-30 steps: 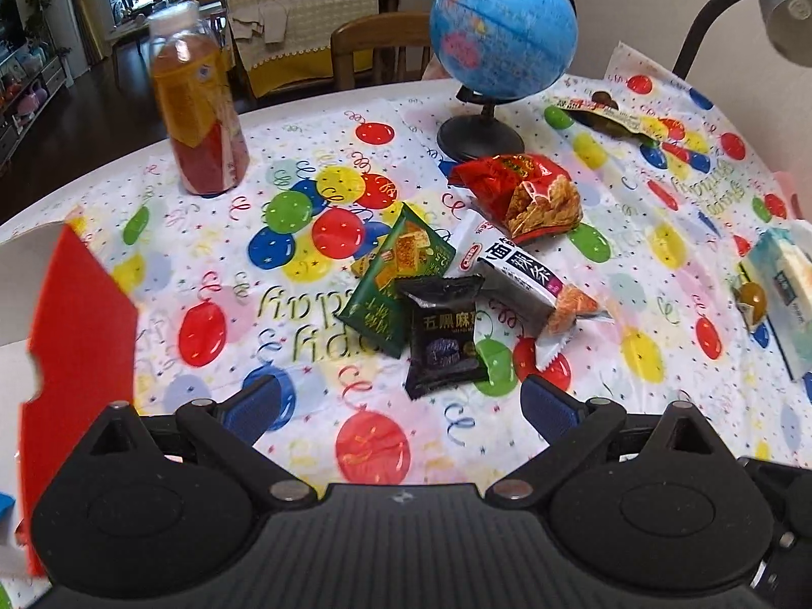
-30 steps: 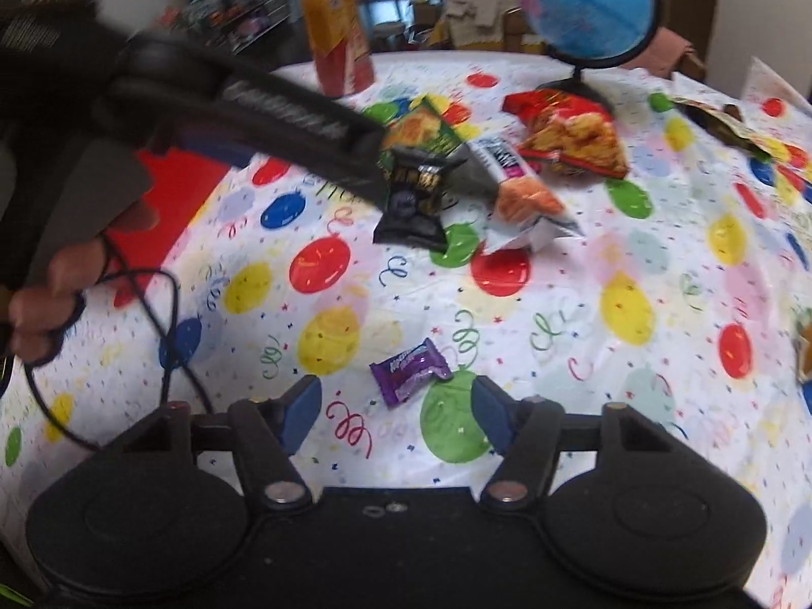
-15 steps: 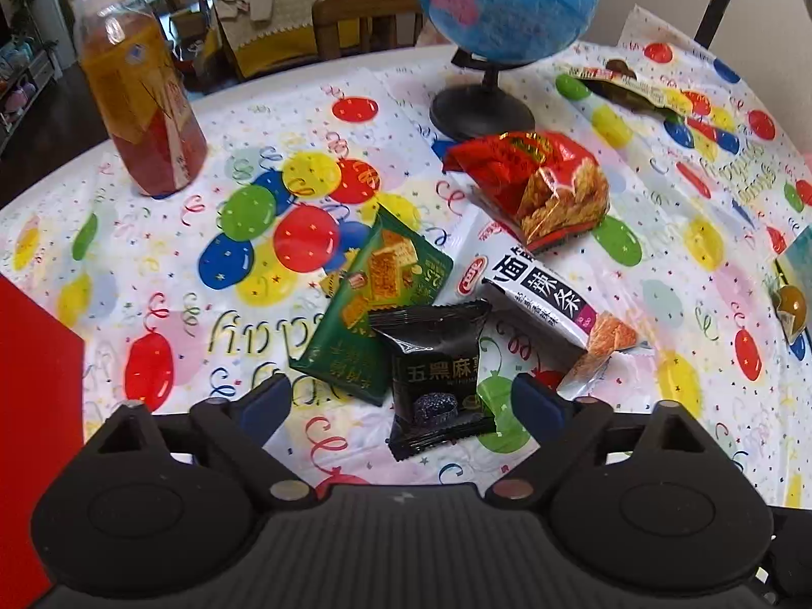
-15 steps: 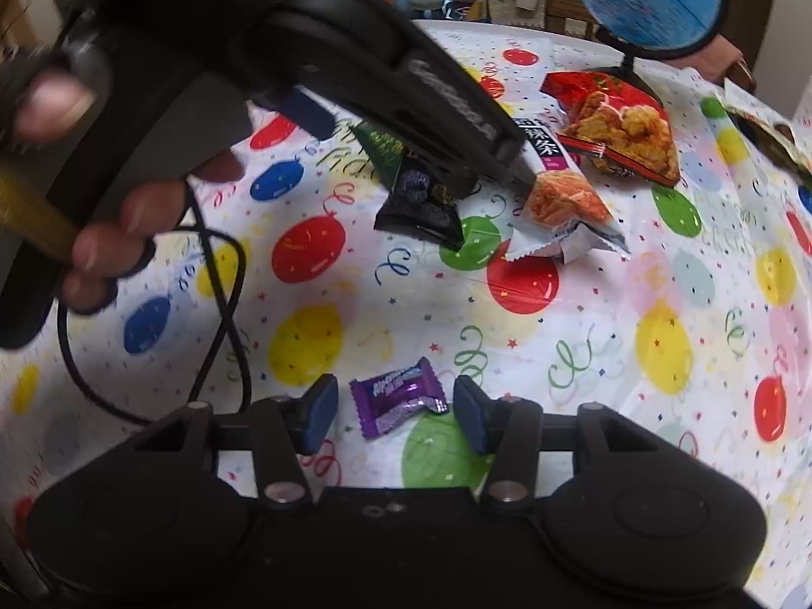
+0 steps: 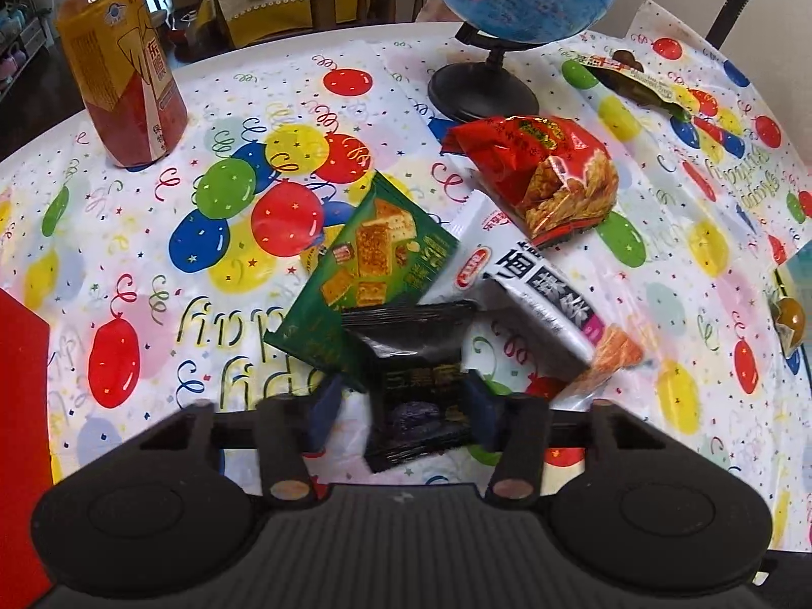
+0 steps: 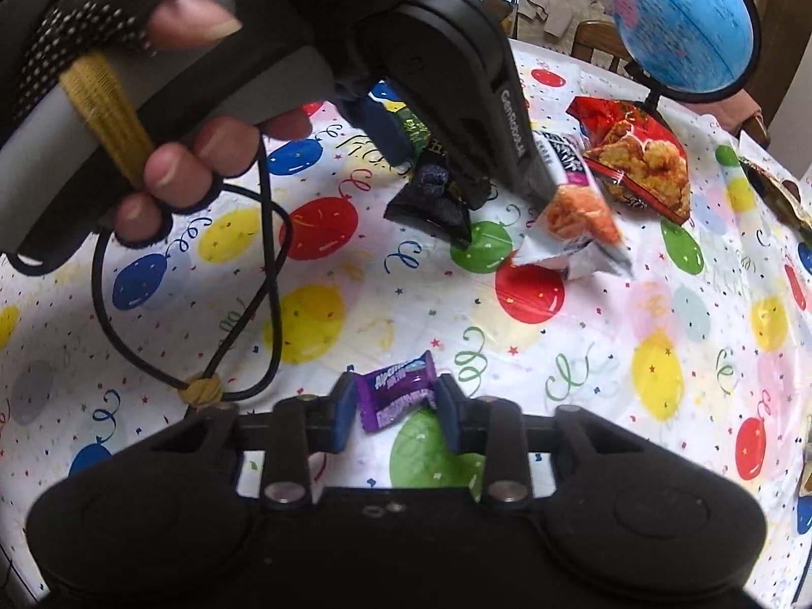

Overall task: Organize snacks
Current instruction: 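Grasp the purple candy with the right tool while the left tool grasps the black snack bag, then carry the purple candy and black snack bag into the white box and open both tools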

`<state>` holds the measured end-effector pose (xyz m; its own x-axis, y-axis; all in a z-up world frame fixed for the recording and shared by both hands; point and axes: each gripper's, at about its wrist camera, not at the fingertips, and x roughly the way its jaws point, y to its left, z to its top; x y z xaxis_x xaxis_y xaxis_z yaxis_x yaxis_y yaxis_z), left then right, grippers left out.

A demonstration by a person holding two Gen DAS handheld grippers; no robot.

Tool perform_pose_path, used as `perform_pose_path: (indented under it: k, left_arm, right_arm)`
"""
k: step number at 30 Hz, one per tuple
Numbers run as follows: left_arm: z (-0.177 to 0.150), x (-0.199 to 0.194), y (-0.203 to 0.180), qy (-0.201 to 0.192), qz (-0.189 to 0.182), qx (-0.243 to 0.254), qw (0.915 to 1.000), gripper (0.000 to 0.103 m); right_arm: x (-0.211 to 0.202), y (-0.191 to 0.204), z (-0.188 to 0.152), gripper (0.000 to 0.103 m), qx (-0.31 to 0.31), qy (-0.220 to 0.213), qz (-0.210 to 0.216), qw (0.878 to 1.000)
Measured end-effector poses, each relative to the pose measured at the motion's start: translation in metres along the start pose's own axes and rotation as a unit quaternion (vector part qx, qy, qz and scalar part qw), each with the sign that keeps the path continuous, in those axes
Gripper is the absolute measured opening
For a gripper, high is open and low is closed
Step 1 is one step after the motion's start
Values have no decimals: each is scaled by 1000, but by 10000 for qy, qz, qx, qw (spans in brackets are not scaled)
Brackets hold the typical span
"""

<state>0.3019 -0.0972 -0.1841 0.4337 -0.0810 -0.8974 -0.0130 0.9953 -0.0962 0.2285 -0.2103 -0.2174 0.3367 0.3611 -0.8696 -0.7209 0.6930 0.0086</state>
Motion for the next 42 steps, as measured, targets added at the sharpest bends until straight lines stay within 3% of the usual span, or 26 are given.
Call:
perform_pose_path:
  k: [3,14,22,42]
  left_arm:
    - [-2,-3,0,-26,-7,10,10000,33]
    - [-19,-32,18,-42,-41,-180,9998,33]
    - [-41,-72,33,-30,1,-266,9996,33]
    - [-91,-194,110,-393,2,-674,9970,33]
  right_arm:
    - [-2,-3,0,22,142,17,-10,9999]
    - [-30,-12,-10,20,771,-106,-65,9969]
    - [-68,-1,-8,20,963,-478,-91,9942]
    - [-122,89,47,20,756,-1116,81,9908]
